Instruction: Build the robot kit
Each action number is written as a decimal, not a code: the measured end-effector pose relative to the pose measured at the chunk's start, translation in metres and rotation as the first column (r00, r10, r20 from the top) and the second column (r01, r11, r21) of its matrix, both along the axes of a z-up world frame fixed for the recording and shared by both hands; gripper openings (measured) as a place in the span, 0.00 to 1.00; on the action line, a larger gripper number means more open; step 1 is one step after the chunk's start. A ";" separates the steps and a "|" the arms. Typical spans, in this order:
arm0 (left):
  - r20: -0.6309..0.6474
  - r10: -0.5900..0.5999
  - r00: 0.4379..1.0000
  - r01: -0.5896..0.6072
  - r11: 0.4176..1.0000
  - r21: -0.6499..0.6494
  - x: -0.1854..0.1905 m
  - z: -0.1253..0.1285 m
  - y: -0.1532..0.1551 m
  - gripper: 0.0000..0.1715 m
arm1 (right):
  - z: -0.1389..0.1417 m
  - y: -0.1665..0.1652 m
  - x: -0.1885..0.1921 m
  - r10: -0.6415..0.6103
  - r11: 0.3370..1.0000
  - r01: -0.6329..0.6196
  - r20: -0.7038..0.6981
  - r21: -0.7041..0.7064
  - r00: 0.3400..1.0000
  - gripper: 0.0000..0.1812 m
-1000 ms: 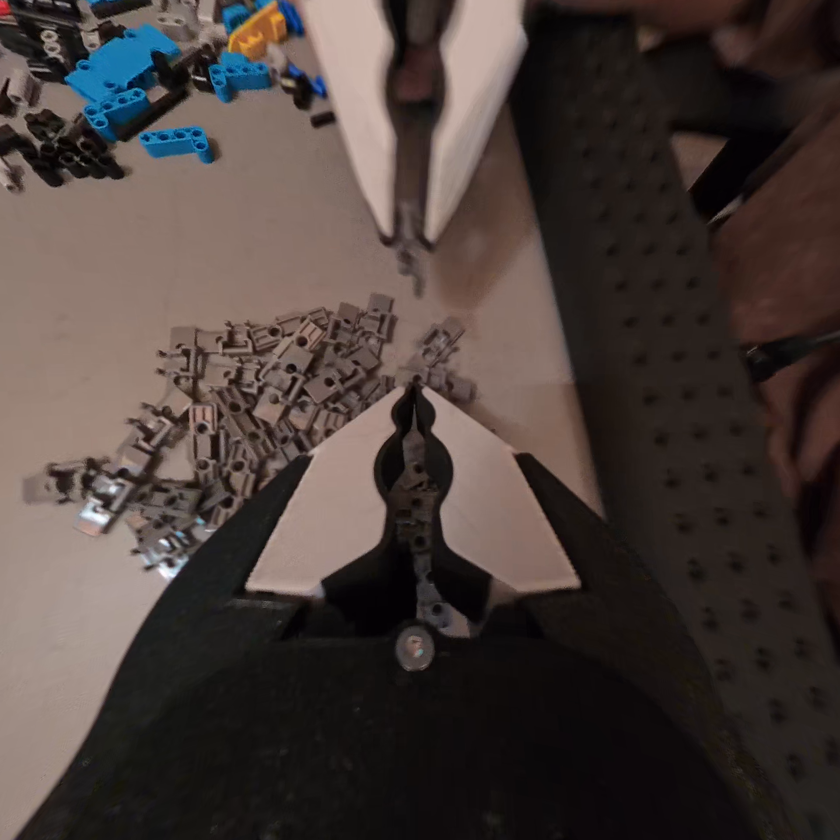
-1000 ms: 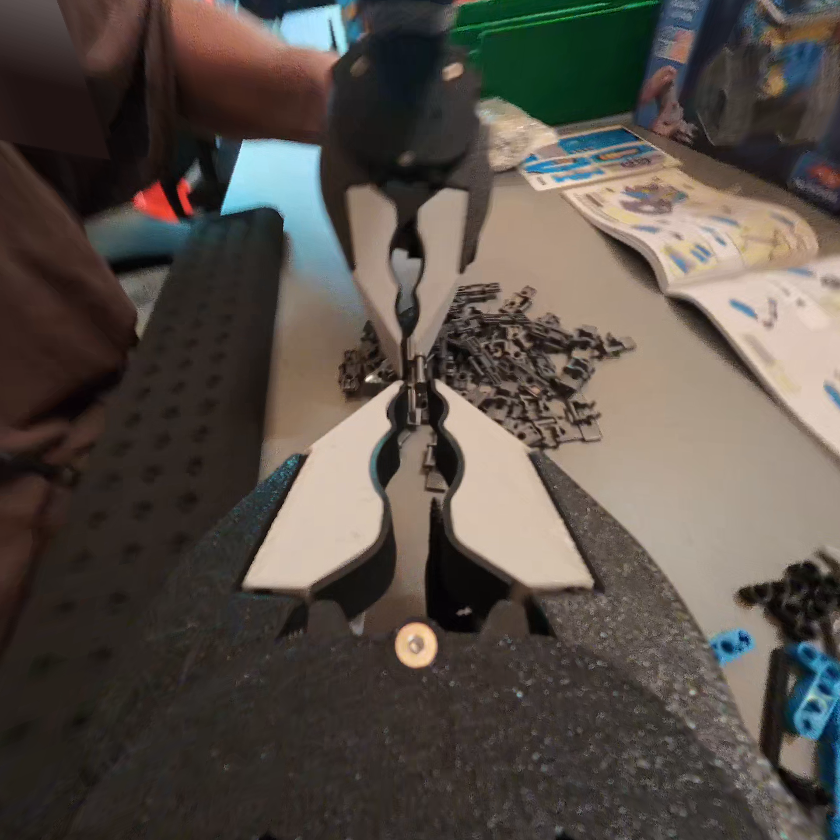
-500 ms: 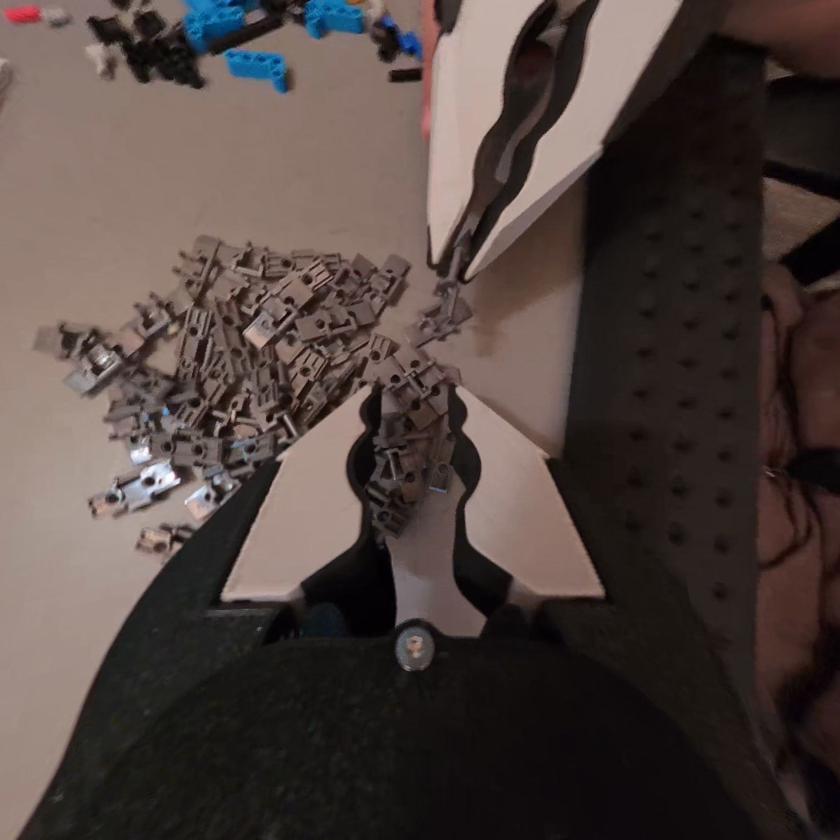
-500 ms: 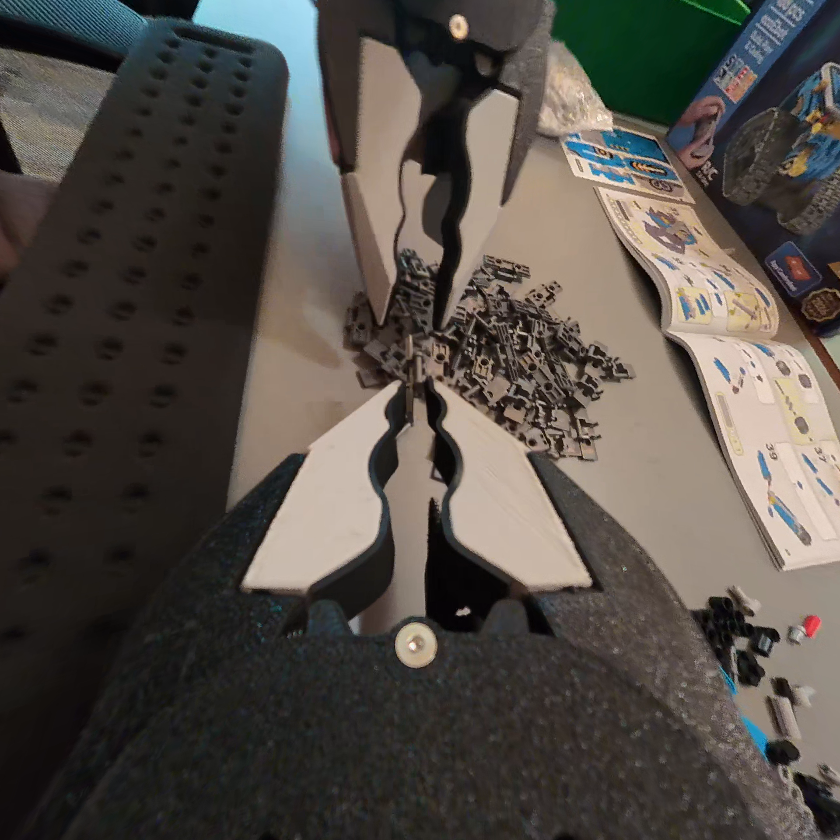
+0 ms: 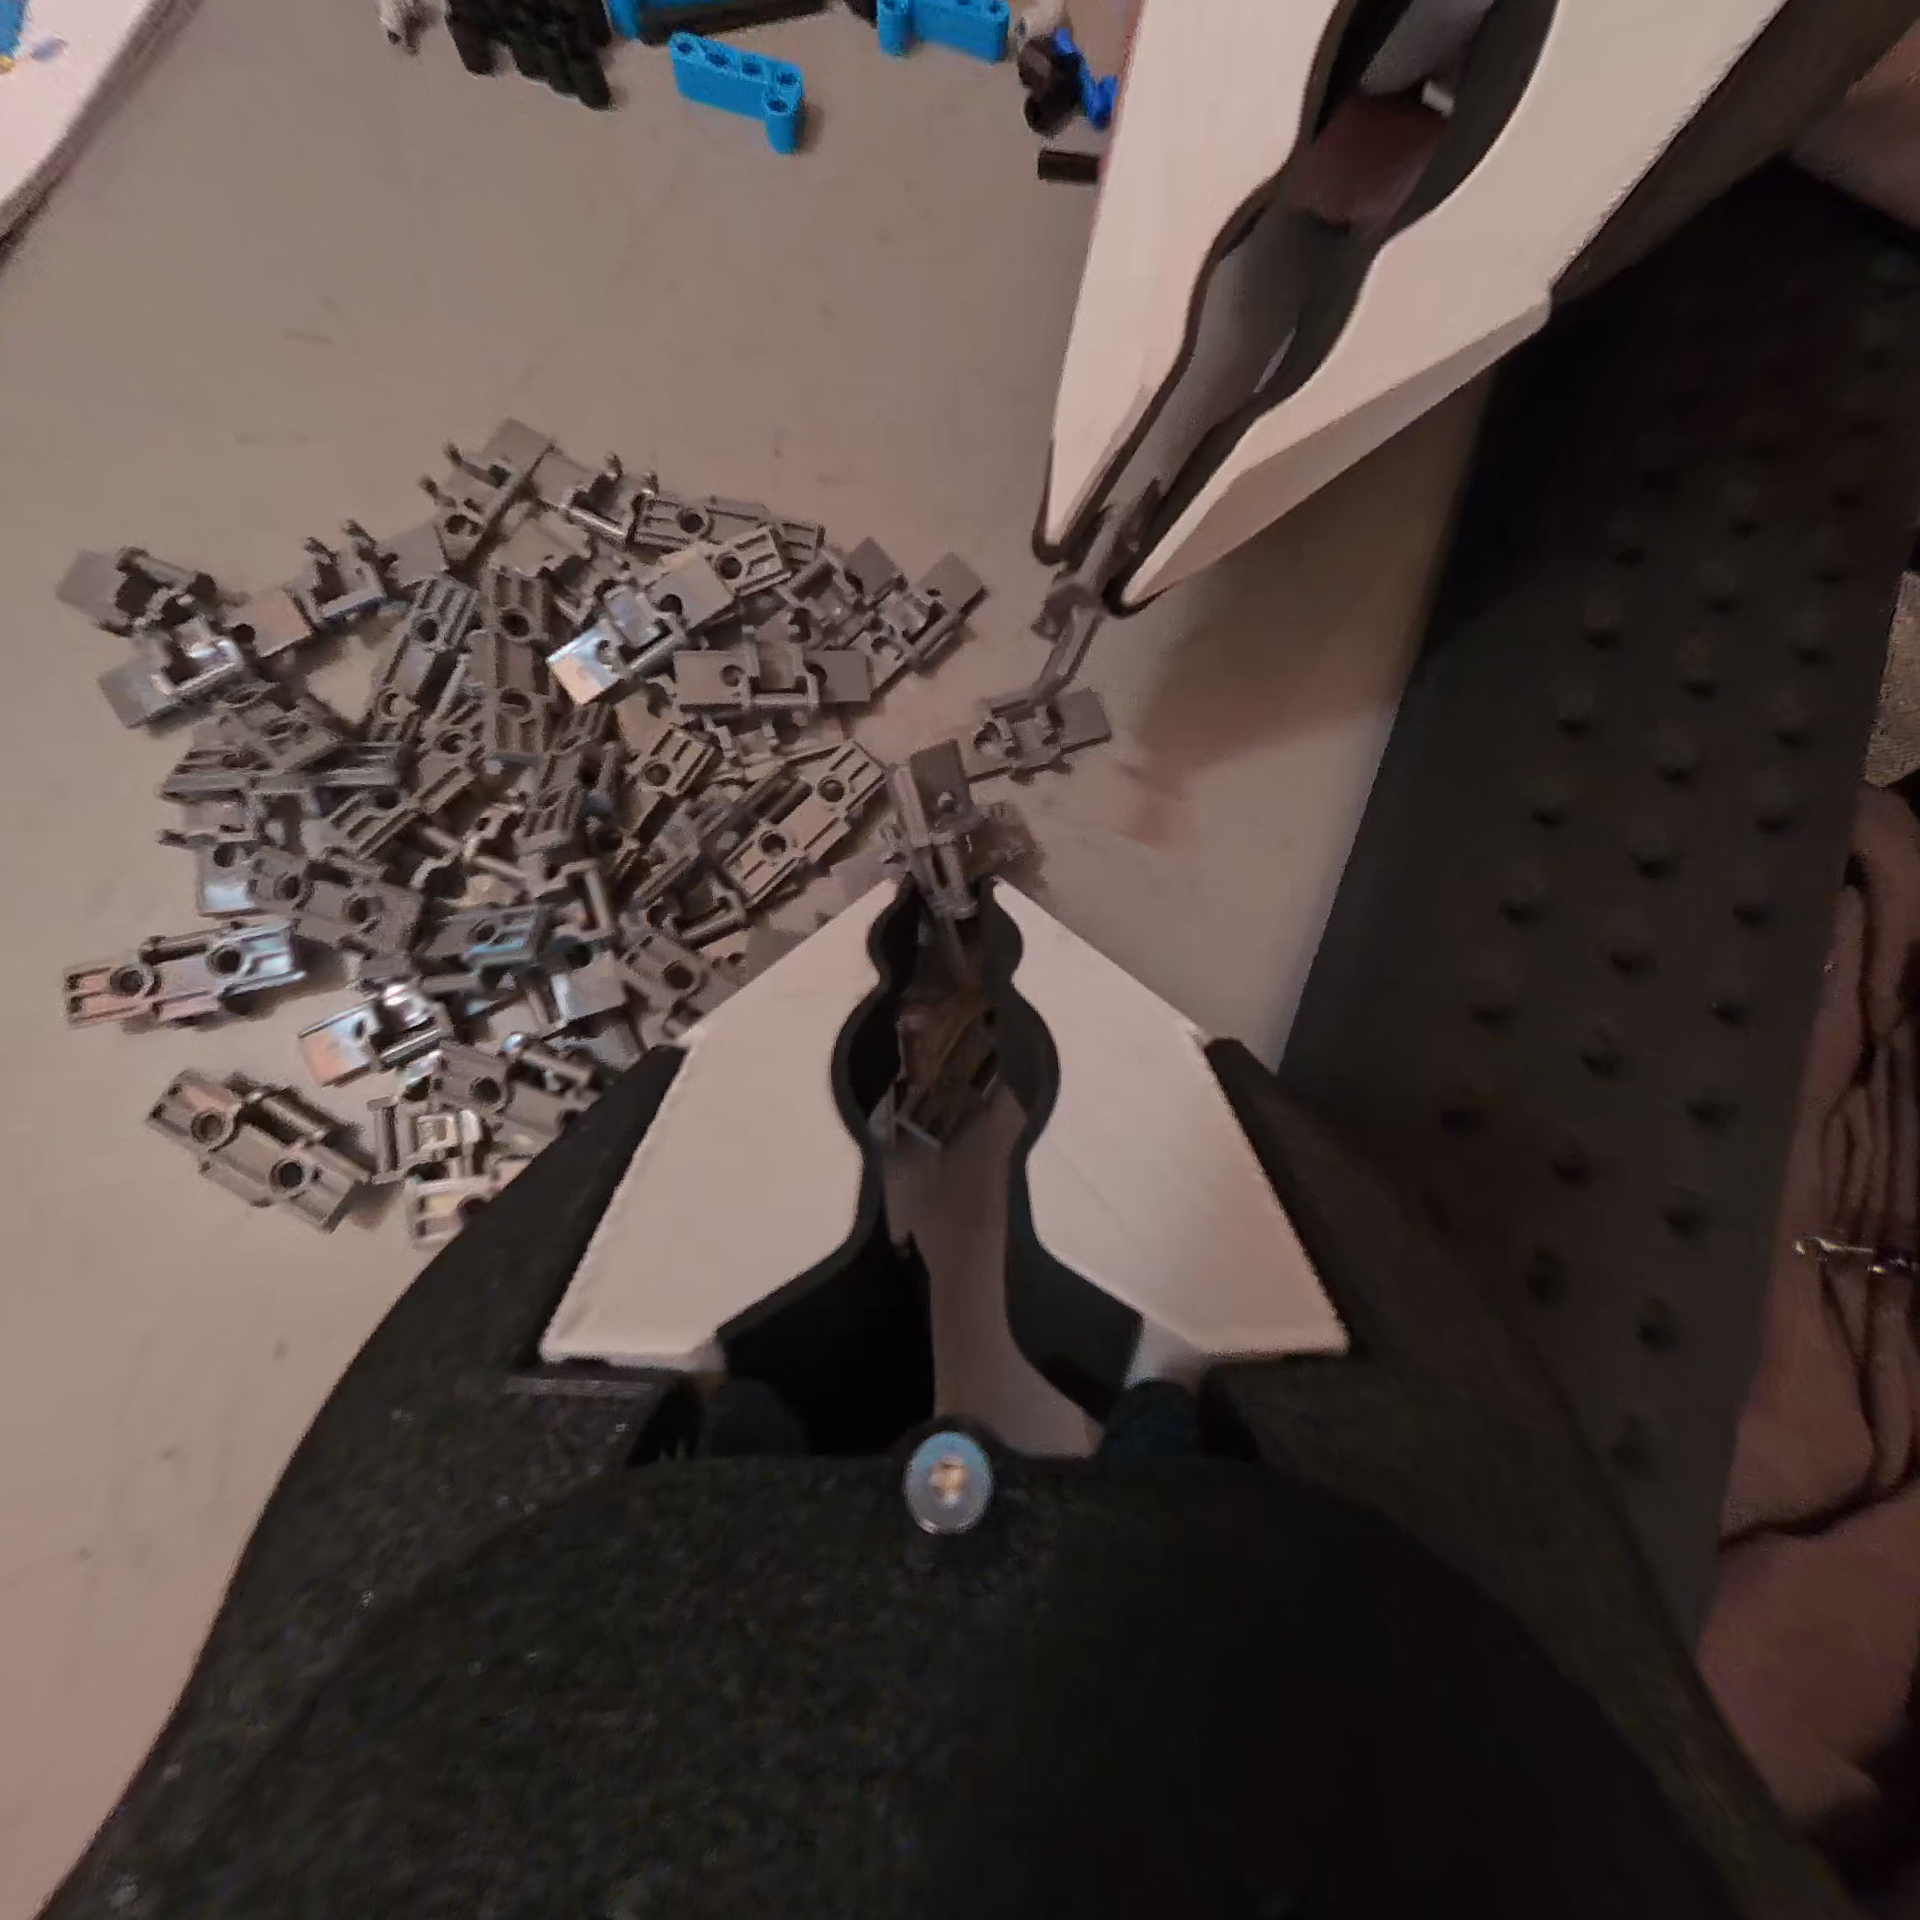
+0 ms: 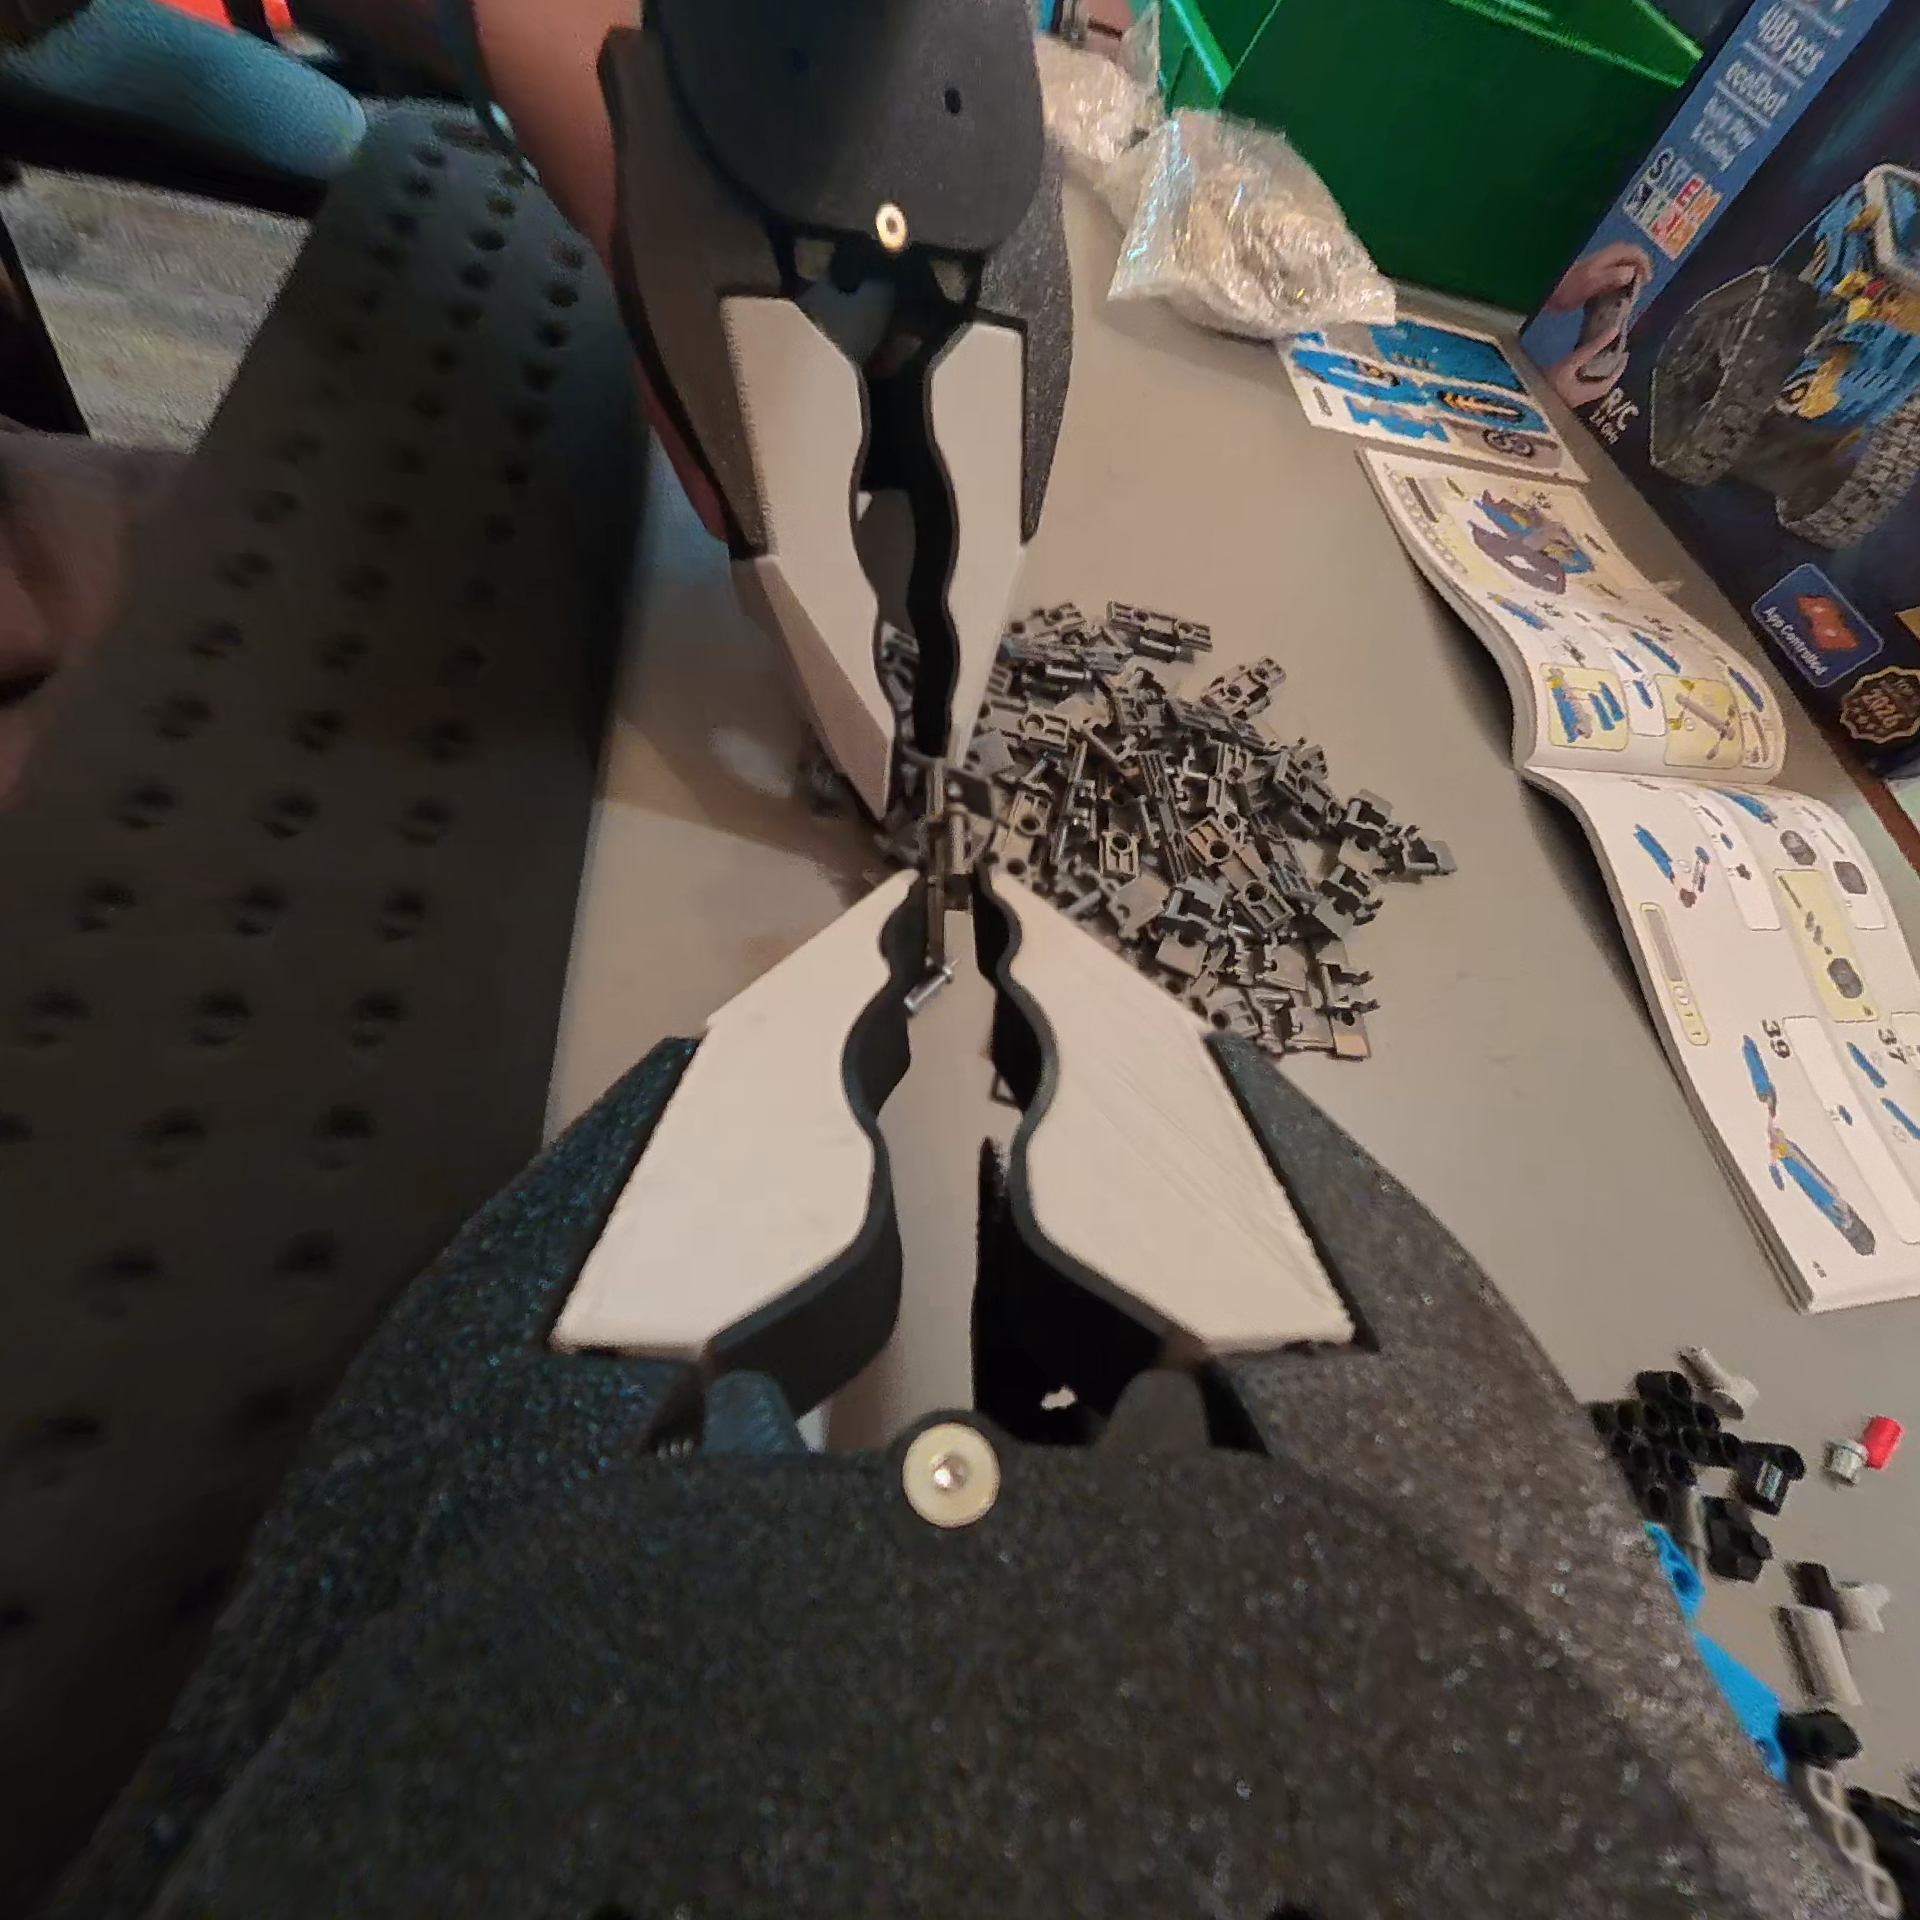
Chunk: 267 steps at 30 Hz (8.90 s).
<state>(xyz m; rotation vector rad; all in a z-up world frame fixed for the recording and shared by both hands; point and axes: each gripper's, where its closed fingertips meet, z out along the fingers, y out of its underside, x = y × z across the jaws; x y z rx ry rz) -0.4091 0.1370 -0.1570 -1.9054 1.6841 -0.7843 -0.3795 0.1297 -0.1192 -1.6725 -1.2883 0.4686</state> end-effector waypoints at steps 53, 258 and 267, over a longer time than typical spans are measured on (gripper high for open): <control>0.027 0.658 0.752 -0.624 0.725 -0.291 -0.185 0.004 0.108 0.06 | -0.042 0.114 -0.166 -0.424 0.891 0.176 0.625 0.419 0.656 0.05; 0.635 0.197 0.747 -0.073 0.974 -0.216 -0.150 0.130 0.036 0.09 | 0.089 0.045 -0.186 0.207 0.564 -0.640 -0.661 -0.521 0.721 0.09; 0.621 0.243 0.745 -0.123 0.965 -0.230 -0.142 0.122 0.039 0.05 | 0.077 0.045 -0.180 0.121 0.725 -0.467 -0.573 -0.507 0.810 0.08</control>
